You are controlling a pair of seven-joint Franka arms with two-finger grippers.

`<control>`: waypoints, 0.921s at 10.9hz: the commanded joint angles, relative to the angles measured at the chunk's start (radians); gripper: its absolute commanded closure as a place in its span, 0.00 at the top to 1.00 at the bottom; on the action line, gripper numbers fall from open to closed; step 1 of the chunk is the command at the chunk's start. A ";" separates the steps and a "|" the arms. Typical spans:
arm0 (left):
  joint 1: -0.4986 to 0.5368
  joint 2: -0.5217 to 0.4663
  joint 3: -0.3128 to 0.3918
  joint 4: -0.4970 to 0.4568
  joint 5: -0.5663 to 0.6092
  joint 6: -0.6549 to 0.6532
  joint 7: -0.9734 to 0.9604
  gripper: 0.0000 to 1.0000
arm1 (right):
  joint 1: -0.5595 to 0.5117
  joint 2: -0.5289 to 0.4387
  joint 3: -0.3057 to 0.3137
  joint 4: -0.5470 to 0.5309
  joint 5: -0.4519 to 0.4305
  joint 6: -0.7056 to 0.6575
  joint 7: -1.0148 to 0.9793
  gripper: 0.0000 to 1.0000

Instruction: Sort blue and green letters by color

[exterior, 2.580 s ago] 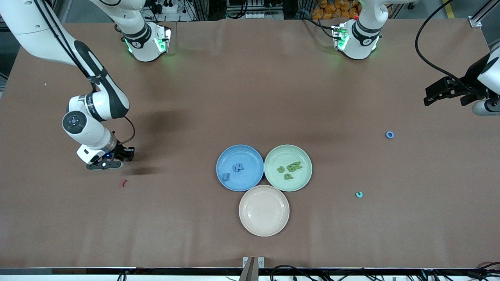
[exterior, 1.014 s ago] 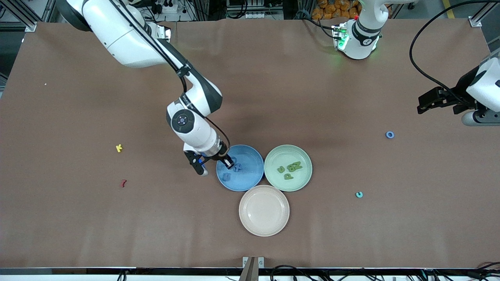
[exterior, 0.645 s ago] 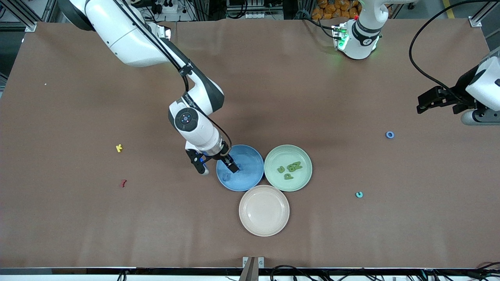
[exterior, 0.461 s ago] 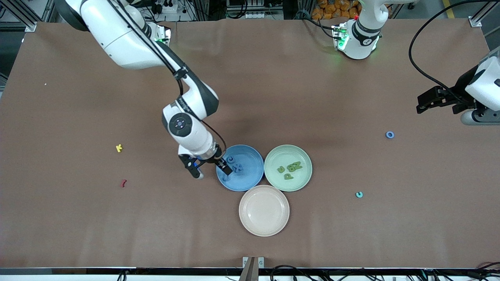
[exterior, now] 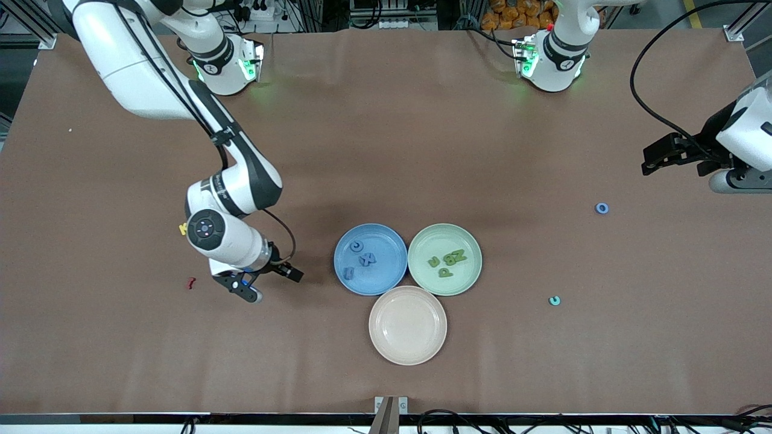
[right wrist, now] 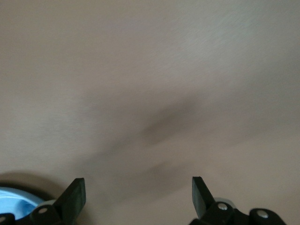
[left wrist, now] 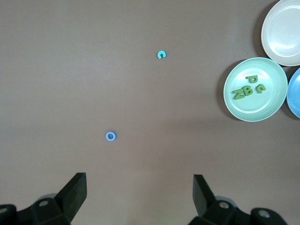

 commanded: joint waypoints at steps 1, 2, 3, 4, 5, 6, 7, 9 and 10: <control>0.000 -0.006 0.000 -0.004 -0.014 0.006 0.014 1.00 | -0.049 -0.184 -0.011 -0.214 -0.022 0.004 -0.163 1.00; 0.000 -0.006 0.002 -0.004 -0.014 0.006 0.014 1.00 | -0.074 -0.240 -0.009 -0.274 -0.022 0.005 -0.232 1.00; 0.000 -0.006 0.000 -0.004 -0.014 0.006 0.014 1.00 | -0.083 -0.305 -0.009 -0.335 -0.022 0.005 -0.284 1.00; 0.000 -0.006 0.000 -0.004 -0.014 0.006 0.014 1.00 | -0.085 -0.381 -0.011 -0.396 -0.022 0.004 -0.324 1.00; 0.002 -0.006 0.000 -0.004 -0.014 0.007 0.014 1.00 | -0.089 -0.460 -0.011 -0.449 -0.022 -0.005 -0.382 1.00; 0.002 -0.006 0.000 -0.004 -0.014 0.006 0.014 1.00 | -0.114 -0.523 -0.011 -0.464 -0.022 -0.052 -0.463 1.00; 0.000 -0.006 0.000 -0.004 -0.014 0.007 0.014 1.00 | -0.132 -0.567 -0.011 -0.445 -0.018 -0.132 -0.531 1.00; 0.002 -0.004 -0.001 -0.004 -0.014 0.012 0.014 1.00 | -0.129 -0.647 -0.037 -0.412 -0.016 -0.212 -0.564 1.00; 0.002 -0.004 -0.001 -0.004 -0.014 0.012 0.014 1.00 | -0.126 -0.660 -0.046 -0.348 -0.011 -0.288 -0.611 1.00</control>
